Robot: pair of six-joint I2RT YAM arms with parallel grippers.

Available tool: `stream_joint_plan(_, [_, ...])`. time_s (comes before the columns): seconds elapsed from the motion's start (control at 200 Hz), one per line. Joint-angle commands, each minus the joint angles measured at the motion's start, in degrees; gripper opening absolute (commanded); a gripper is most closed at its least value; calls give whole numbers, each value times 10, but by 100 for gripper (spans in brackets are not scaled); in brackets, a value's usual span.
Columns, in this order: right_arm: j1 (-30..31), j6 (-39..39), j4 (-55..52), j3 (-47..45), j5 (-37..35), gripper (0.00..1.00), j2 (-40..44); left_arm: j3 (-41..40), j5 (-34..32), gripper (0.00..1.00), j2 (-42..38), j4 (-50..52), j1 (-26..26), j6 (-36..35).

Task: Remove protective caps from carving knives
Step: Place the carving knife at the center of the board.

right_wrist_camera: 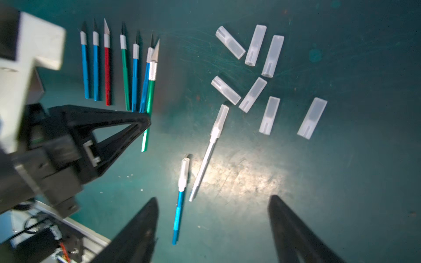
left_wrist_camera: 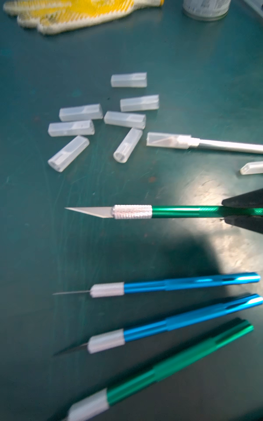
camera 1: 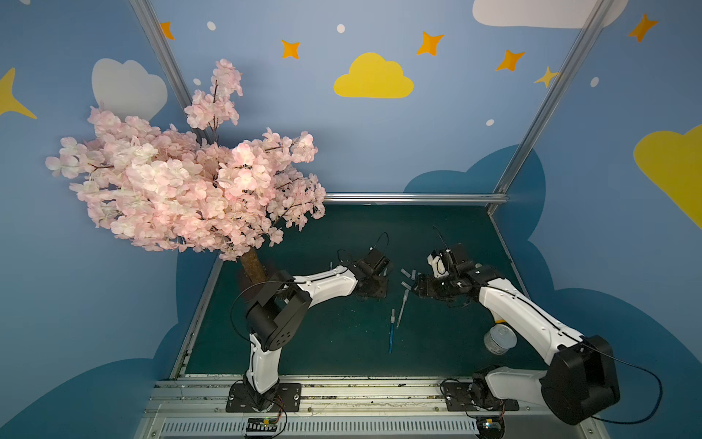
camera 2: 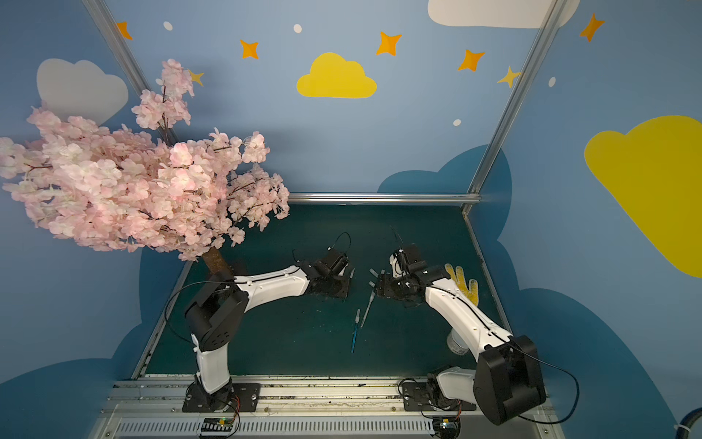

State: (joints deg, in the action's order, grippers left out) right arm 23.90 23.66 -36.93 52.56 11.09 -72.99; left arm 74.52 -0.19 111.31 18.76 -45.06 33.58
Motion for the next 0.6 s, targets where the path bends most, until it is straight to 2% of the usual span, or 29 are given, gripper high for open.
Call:
stream_joint_plan(0.0, [6, -9, -9, -12, 9, 93, 26, 19, -24, 5, 25, 37, 4, -12])
stream_joint_plan(0.075, [7, -12, -14, -13, 9, 98, 36, 30, -30, 6, 35, 48, 5, -13])
stream_joint_plan(0.375, [5, -19, -22, -17, 9, 98, 67, 46, -40, 10, 57, 68, 7, -14])
stream_joint_plan(0.596, [5, -10, -22, -19, -2, 98, 88, 48, -40, 17, 63, 72, 8, -9])
